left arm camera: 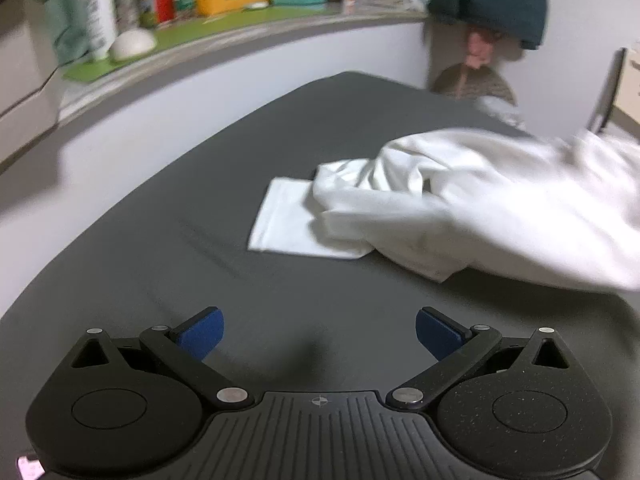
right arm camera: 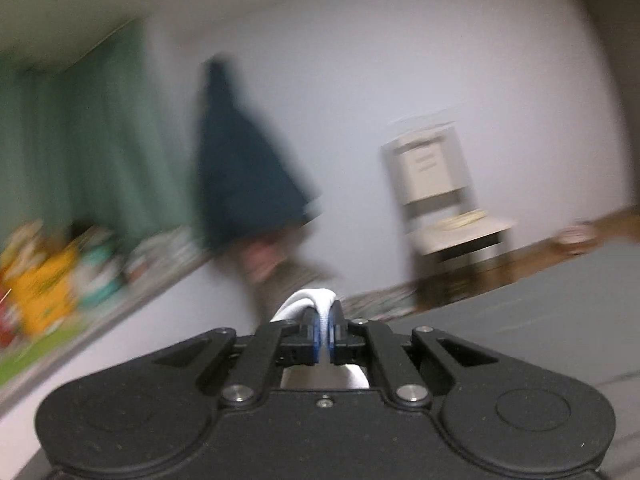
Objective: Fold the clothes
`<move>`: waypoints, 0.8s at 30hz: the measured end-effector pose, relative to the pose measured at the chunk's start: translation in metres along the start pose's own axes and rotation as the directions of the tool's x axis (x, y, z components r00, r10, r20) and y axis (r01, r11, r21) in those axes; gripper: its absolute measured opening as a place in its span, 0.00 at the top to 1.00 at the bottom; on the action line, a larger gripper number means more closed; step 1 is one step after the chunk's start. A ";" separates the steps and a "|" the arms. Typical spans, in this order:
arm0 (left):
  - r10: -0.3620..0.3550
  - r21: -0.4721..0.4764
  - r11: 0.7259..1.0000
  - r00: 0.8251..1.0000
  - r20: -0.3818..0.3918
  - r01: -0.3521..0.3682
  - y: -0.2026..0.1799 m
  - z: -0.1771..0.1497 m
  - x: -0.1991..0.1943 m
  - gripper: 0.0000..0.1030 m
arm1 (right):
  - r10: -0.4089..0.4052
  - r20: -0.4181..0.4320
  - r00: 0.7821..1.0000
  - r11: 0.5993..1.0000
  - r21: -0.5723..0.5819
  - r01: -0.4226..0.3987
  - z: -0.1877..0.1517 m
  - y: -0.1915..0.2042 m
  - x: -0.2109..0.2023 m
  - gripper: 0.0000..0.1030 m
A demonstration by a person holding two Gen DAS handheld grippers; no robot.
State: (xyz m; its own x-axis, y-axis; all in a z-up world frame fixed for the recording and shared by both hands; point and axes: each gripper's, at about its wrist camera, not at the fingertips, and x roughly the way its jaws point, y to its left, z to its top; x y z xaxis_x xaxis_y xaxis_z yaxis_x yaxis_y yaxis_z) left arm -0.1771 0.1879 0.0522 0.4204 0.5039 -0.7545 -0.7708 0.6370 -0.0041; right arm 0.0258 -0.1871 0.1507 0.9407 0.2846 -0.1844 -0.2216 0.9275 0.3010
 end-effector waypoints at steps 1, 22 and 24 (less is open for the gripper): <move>-0.017 0.011 1.000 1.000 0.015 0.016 -0.004 0.001 -0.003 0.00 | -0.056 0.023 0.998 0.998 0.023 0.055 0.004 -0.021 -0.010 0.95; -0.363 0.288 0.897 0.931 0.044 0.336 -0.210 0.001 -0.021 0.00 | -0.225 -0.268 0.937 0.973 -0.117 0.200 -0.100 -0.125 -0.082 0.50; -0.358 0.288 0.900 0.932 0.065 0.326 -0.213 -0.001 -0.016 0.00 | -0.225 -0.201 0.953 0.966 -0.171 0.192 -0.097 -0.111 -0.091 0.46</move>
